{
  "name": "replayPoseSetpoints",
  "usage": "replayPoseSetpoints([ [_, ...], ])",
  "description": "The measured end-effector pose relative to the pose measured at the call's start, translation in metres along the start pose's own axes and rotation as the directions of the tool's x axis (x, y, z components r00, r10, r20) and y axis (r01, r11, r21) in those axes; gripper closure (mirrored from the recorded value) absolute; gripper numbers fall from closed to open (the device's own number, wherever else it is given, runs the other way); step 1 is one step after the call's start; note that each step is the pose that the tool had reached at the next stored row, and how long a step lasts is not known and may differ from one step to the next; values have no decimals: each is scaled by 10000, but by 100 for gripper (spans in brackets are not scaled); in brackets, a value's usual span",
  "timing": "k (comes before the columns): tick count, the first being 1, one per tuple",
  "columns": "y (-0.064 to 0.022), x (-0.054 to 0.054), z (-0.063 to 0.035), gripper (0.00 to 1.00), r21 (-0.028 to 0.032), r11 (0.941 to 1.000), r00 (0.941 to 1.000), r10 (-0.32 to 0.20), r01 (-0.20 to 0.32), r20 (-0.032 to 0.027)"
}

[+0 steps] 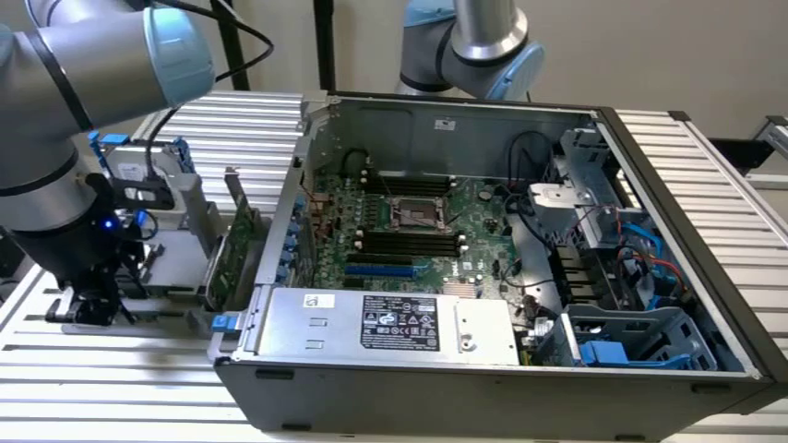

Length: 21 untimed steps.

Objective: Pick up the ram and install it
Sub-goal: 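Pick up the ram and move it above insertion slot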

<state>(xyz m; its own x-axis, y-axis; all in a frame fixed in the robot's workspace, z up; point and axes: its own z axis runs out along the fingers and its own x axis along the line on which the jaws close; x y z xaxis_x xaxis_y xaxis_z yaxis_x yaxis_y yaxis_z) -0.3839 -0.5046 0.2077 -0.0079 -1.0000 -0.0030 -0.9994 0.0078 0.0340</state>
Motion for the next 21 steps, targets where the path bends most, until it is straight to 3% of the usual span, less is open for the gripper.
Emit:
replayPoseSetpoints([
  [8, -5, 1, 136, 0, 1, 10000, 10000, 56, -56, 2],
  [21, 12, -1, 145, 0, 11, 10000, 10000, 47, -47, 2],
])
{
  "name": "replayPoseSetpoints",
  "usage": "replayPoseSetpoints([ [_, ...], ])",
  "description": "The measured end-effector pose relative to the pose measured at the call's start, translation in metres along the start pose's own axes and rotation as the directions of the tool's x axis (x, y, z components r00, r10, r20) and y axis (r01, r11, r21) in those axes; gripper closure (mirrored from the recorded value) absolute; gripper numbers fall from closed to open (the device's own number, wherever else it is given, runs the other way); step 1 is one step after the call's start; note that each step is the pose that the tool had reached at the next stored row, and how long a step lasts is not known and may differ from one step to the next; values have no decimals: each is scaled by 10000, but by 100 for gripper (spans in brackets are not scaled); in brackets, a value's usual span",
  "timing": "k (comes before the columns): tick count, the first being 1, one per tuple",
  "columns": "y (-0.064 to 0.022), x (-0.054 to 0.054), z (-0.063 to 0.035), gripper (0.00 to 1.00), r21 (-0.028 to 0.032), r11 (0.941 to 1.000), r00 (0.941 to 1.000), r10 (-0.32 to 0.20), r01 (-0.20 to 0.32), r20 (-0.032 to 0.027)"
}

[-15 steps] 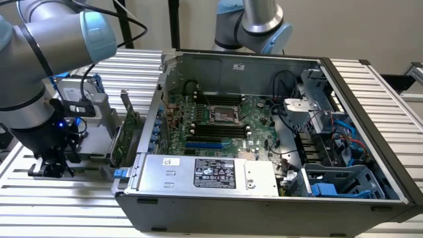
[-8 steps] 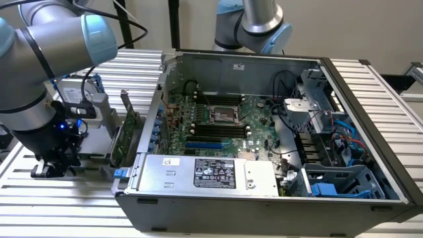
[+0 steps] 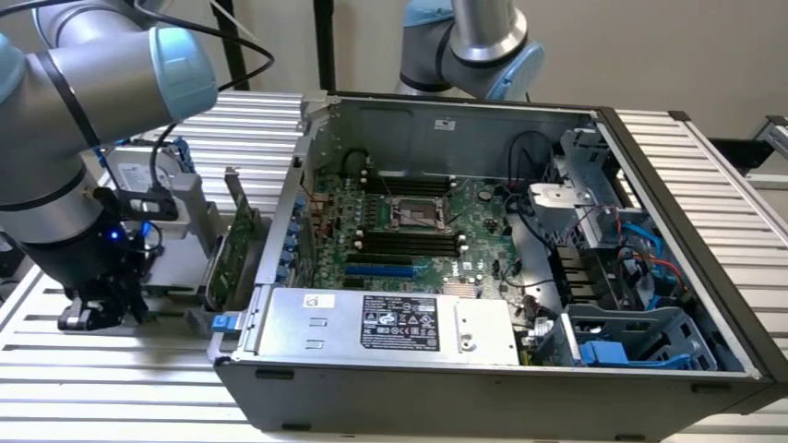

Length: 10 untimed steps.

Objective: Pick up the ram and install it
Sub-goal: 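Pick up the ram and move it above insertion slot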

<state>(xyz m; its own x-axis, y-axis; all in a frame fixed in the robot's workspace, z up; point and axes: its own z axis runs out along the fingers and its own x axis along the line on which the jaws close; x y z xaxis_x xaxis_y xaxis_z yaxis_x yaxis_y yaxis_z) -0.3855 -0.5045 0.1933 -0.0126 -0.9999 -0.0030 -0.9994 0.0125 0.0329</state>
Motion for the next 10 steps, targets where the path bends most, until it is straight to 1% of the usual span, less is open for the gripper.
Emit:
replayPoseSetpoints([
  [3, 4, 0, 0, 0, 11, 10000, 10000, -48, 48, -2],
  [4, 5, 0, 0, 100, 13, 10000, 10000, -56, 56, -2],
  [10, 6, 0, 0, 100, 14, 10000, 10000, -58, 58, -2],
])
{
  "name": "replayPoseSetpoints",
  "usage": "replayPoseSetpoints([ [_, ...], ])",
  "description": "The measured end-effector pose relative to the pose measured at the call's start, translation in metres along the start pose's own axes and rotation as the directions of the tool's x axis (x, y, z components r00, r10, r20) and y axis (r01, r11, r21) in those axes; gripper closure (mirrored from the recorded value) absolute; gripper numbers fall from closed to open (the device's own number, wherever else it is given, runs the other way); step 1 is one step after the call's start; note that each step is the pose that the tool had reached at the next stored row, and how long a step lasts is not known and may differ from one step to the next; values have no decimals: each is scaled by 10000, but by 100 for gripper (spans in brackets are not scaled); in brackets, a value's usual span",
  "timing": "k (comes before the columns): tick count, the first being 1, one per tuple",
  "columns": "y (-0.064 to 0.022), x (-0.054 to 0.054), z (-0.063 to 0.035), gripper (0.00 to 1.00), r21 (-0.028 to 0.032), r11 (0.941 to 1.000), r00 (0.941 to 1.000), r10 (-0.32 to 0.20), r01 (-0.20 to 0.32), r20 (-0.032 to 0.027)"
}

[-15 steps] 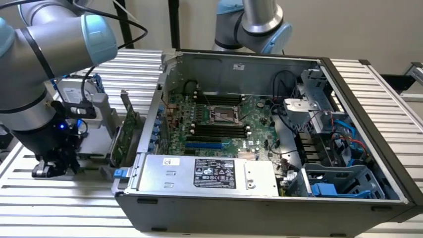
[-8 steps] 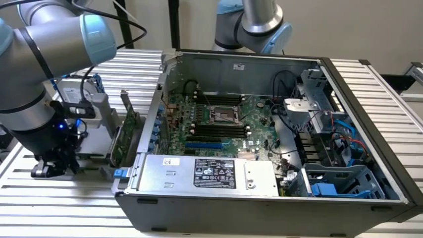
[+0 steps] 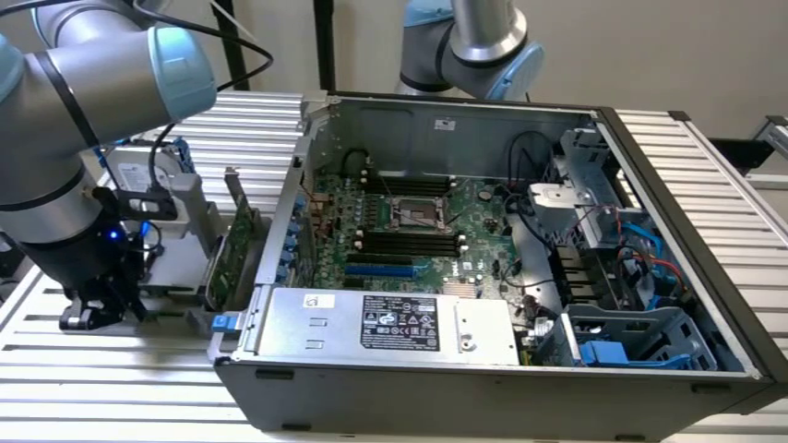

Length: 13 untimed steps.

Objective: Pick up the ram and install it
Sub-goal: 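Pick up the ram and move it above insertion slot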

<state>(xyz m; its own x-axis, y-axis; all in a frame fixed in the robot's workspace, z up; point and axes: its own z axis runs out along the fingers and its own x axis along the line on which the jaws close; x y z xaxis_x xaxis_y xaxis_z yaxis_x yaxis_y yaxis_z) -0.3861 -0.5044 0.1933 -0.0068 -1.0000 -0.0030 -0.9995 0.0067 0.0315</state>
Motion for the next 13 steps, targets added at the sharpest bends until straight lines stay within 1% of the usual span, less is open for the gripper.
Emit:
replayPoseSetpoints([
  [11, 1, 0, -12, 100, -1, 10000, 10000, -3, 3, 3],
  [13, 2, -1, -27, 100, -1, 10000, 10000, -6, 6, 21],
])
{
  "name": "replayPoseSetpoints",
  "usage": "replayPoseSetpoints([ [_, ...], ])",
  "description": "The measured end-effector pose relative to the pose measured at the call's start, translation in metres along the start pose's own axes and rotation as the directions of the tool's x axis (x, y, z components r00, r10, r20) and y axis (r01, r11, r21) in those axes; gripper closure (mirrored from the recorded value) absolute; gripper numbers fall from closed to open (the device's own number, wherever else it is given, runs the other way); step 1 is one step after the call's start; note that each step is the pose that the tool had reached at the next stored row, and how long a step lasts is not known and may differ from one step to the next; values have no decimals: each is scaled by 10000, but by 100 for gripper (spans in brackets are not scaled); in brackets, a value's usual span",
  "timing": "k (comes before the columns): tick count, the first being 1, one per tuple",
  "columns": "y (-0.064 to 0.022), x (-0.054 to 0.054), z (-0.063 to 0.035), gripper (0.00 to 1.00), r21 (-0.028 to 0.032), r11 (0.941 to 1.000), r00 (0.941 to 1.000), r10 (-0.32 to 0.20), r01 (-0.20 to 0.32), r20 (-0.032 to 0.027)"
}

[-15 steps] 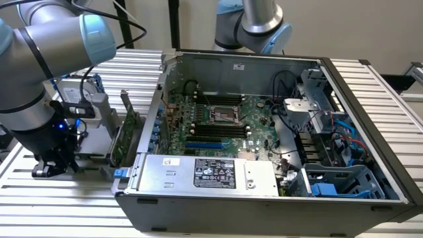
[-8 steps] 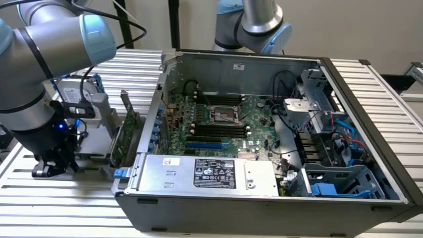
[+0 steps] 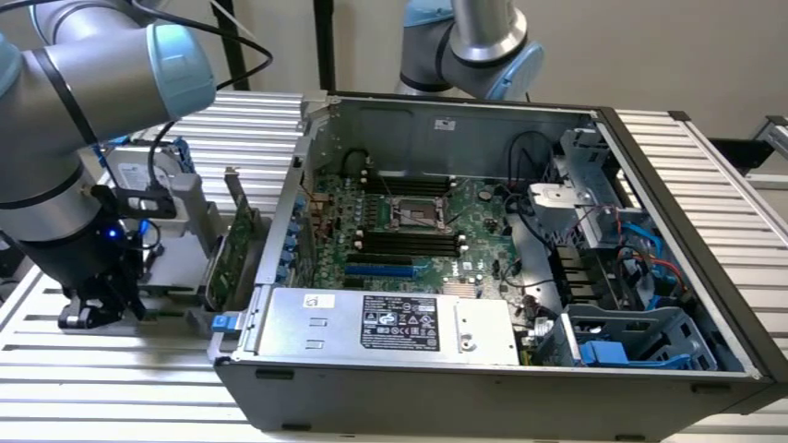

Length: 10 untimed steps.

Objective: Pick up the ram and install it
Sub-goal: 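Pick up the ram and move it above insertion slot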

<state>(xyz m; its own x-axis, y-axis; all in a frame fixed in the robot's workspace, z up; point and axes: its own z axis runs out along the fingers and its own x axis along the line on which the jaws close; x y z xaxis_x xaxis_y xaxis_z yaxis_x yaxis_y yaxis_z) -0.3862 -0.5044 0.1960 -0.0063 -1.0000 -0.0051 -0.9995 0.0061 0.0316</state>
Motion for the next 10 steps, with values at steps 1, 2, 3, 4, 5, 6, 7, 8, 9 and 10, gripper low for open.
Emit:
replayPoseSetpoints([
  [1, 0, 1, -11, 100, 0, 10000, 10000, -6, 6, 14],
  [2, 0, 0, -22, 100, 0, 10000, 10000, -12, 12, 28],
  [3, 0, 0, -34, 100, 1, 10000, 10000, -20, 20, 41],
  [4, 1, 0, -50, 100, 1, 10000, 10000, -30, 30, 52],
  [5, 1, 0, -66, 100, 2, 10000, 10000, -41, 41, 61],
  [6, 2, 0, -88, 100, 2, 10000, 10000, -53, 53, 69],
  [7, 3, 0, -112, 100, 2, 10000, 10000, -64, 64, 75],
  [8, 4, -1, -138, 100, 3, 10000, 9999, -74, 74, 83],
  [9, 4, -1, -166, 100, 4, 10000, 9999, -84, 84, 89],
  [10, 5, -1, -194, 100, 5, 10000, 9999, -93, 93, 93],
])
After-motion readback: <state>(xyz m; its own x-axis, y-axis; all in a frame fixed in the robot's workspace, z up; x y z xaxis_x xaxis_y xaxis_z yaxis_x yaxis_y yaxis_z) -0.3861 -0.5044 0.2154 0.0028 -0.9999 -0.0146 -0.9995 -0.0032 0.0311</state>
